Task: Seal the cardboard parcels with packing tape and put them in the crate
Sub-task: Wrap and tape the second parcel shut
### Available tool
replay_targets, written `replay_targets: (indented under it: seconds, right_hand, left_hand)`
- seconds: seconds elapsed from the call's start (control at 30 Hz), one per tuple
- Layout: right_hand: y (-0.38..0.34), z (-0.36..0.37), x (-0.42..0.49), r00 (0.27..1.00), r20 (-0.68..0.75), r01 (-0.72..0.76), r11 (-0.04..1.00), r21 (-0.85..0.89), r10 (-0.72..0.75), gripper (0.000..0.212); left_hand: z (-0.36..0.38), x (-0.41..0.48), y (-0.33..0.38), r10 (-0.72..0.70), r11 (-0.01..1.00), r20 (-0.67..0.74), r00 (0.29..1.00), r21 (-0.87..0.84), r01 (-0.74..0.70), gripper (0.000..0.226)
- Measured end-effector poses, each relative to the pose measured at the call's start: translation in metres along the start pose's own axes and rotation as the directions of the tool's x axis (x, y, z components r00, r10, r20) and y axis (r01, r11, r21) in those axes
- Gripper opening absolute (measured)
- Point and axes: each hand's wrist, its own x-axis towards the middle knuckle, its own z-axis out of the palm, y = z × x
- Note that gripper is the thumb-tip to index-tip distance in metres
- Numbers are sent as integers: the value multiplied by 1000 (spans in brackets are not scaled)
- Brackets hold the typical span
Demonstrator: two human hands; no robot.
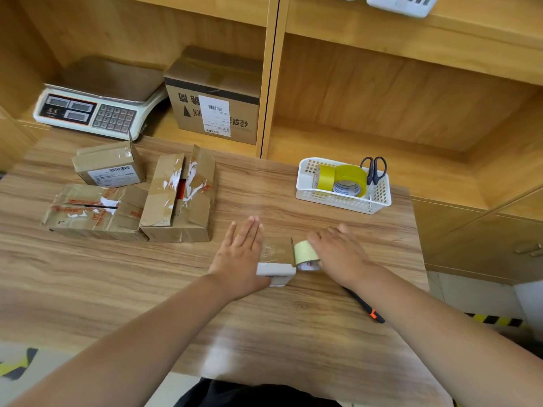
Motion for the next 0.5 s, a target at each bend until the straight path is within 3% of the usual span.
replay_targets:
  seconds: [0.13,0.3,0.43,0.5]
  right_hand:
    - [-2,1,-1,1000,-9,-14,1000,15,14,34]
    - [-5,1,-2,998,-60,-13,1000,-13,12,40]
    - [-8,-11,-2,999,-25,-32,994,107,34,46]
    - [-8,-18,-4,995,-64,-68,979,193,82,44]
  left_hand:
    - [-5,0,2,-7,1000,-5,1000,-21,7,109]
    - [-22,16,30,106,994,-72,992,22,-105,100]
    - [-23,27,39,118,993,-100,988,19,-117,73]
    - [-25,28,34,110,992,-115,987,-47,-116,73]
